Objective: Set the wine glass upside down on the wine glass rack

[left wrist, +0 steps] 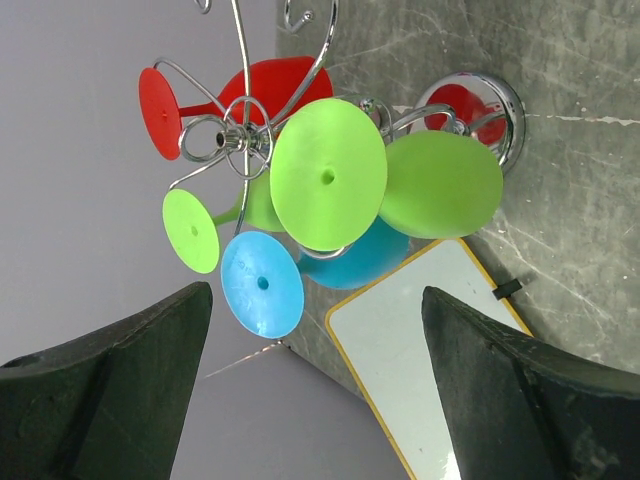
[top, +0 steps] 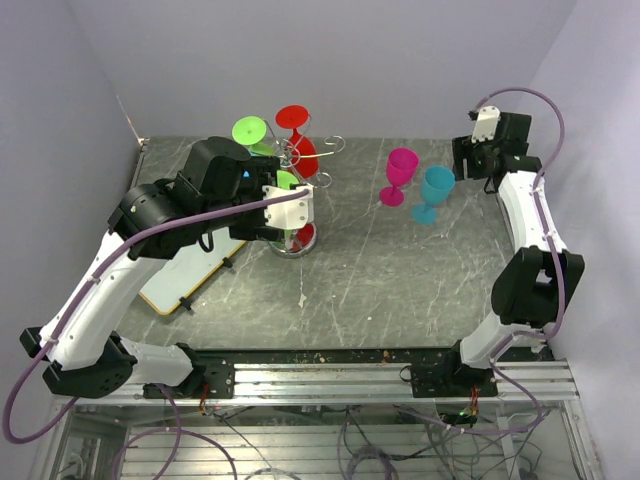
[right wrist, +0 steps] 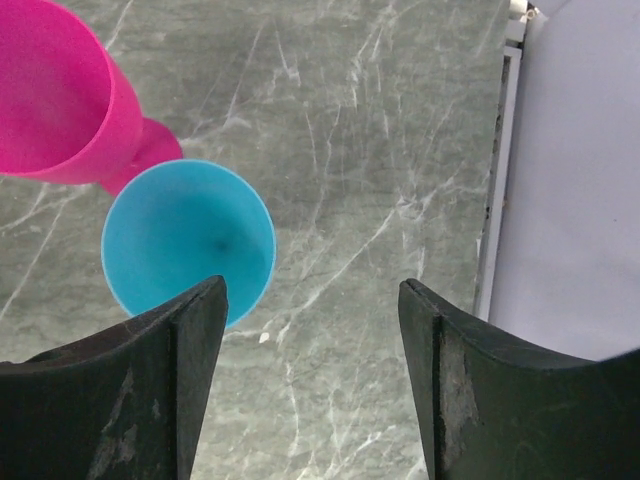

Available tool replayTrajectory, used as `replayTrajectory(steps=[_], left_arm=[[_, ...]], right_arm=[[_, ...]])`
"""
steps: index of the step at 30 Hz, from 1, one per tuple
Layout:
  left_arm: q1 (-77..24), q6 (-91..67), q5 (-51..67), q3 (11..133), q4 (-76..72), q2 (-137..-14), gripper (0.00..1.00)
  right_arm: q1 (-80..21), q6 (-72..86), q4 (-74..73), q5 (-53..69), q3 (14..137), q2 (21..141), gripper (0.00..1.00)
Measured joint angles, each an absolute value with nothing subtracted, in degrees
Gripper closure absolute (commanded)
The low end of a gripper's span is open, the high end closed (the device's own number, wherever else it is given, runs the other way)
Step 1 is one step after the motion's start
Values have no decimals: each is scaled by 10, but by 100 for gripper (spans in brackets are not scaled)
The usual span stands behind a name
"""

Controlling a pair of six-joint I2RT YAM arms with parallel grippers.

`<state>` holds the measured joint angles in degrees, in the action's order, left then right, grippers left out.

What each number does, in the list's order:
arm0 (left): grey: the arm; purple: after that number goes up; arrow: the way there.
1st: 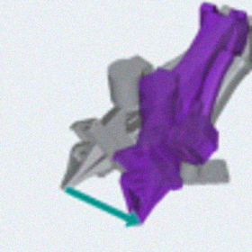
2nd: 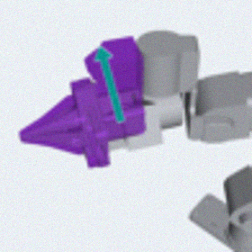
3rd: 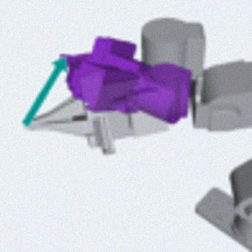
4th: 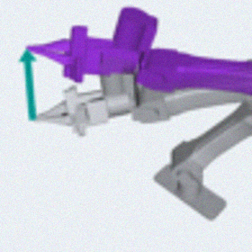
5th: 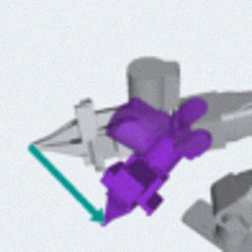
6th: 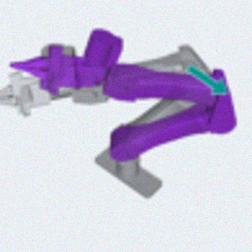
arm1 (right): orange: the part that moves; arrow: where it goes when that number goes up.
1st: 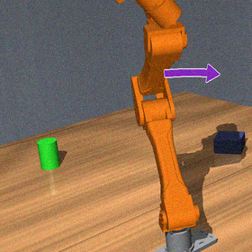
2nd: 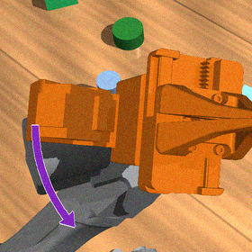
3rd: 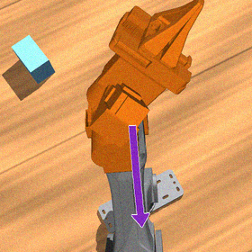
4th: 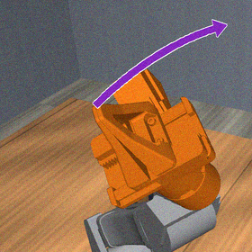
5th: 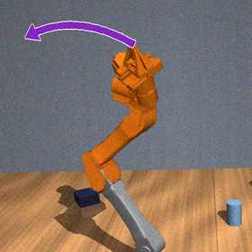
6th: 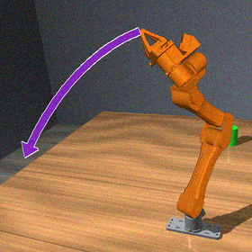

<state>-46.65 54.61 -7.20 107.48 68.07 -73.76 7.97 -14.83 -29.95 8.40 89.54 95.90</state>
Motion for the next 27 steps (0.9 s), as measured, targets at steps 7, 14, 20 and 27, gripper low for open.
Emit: replayTrajectory(steps=[7, 14, 20, 27], left_arm=[[-459, 545, -72, 1071, 680, -737, 4], [-455, 544, -72, 1071, 680, -736, 4], [-455, 544, -72, 1071, 680, -736, 5], [-455, 544, -72, 1071, 680, -737, 5]], right_arm=[[55, -150, -327, 54, 943, 1015, 45], [33, -159, -352, 20, 964, 1058, 59], [29, -167, -370, 12, 975, 1083, 76], [29, -170, -386, 10, 984, 1090, 89]])
